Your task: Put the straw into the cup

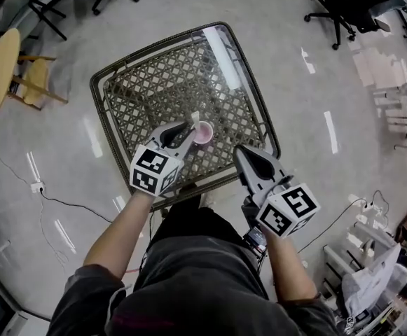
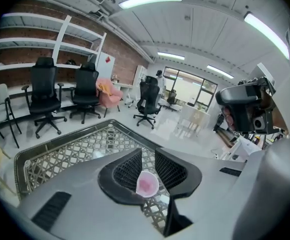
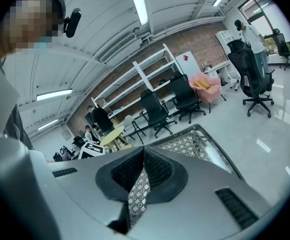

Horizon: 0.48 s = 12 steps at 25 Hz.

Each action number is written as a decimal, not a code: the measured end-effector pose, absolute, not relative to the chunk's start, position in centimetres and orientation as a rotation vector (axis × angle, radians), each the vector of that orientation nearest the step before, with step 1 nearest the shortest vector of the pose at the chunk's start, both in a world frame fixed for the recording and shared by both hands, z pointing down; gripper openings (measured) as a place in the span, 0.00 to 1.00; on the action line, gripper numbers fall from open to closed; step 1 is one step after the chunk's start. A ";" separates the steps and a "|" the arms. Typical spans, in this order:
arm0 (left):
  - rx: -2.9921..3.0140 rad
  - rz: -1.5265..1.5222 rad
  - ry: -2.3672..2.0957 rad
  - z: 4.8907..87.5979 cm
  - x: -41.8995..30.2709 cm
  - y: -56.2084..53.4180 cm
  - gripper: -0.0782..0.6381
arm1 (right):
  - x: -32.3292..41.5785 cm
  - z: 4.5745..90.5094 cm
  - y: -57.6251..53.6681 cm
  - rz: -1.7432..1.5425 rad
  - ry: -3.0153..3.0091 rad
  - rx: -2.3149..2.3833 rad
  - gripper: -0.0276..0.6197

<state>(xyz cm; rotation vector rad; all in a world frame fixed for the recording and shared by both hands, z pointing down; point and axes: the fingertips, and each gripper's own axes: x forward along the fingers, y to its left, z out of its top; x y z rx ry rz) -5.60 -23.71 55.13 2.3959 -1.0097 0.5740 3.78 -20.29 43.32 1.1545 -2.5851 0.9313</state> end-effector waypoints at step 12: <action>2.457 0.541 -1.072 49.9 -6.4 -23.4 0.12 | 3.3 39.9 -20.8 0.844 -2.646 1.155 0.06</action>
